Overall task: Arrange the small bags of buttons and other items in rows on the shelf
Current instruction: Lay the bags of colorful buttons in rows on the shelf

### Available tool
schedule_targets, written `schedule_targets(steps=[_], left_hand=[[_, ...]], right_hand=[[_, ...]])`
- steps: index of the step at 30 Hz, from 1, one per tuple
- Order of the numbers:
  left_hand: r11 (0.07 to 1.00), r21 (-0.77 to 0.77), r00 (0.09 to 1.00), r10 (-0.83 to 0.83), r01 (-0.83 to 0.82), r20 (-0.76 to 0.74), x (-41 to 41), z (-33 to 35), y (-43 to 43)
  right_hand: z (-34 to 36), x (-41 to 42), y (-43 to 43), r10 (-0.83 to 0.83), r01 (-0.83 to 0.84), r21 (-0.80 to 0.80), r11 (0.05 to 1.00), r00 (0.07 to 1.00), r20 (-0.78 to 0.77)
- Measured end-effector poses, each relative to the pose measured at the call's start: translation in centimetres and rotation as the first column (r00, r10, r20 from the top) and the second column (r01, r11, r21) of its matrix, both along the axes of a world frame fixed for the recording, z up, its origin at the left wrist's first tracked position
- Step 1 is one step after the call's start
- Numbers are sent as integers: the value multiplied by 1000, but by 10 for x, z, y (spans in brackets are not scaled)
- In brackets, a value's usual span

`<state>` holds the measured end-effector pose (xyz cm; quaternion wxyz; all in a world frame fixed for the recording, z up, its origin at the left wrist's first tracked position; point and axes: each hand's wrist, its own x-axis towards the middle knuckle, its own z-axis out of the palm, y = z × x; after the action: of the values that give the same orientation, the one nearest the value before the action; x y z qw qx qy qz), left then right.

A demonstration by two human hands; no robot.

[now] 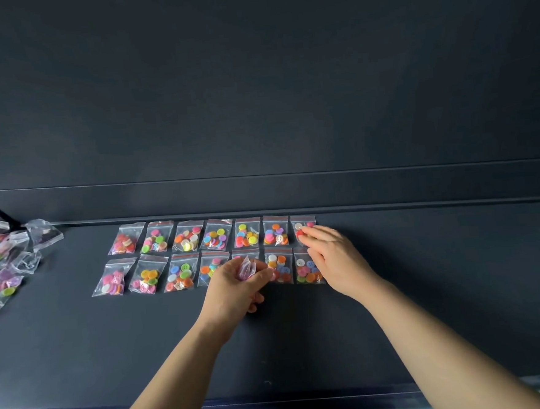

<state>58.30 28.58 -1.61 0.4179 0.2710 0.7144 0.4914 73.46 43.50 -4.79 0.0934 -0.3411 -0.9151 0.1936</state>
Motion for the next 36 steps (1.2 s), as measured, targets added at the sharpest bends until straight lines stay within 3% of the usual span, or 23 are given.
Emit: schedule_targets(steps=[7, 12, 22, 24, 27, 30, 33, 36], left_hand=[[1000, -6, 1000, 4, -4, 17, -2, -1, 1], [1000, -2, 1000, 16, -16, 6, -2, 1, 0], [999, 5, 999, 39, -39, 21, -2, 2, -3], [997, 28, 992, 66, -70, 107, -3, 4, -6], [983, 118, 918, 84, -140, 389, -7, 12, -12], [957, 181, 869, 114, -226, 482, -16, 16, -21], [945, 248, 885, 78, -212, 460, -27, 17, -33], [950, 264, 912, 45, -165, 408, -44, 18, -49]], right_hand=[[-2, 1, 0, -2, 2, -39, 999, 1000, 0], [4, 2, 4, -21, 23, 41, 999, 998, -60], [0, 0, 8, 30, -30, -6, 1000, 999, 37], [4, 0, 7, 12, -12, 7, 1000, 1000, 4], [18, -5, -4, -35, 35, -5, 999, 988, -150], [42, -18, -32, -83, 13, -222, 975, 947, -311], [59, -36, -67, -166, -99, -554, 827, 898, -408], [62, -59, -95, -193, -117, -641, 759, 899, -392]])
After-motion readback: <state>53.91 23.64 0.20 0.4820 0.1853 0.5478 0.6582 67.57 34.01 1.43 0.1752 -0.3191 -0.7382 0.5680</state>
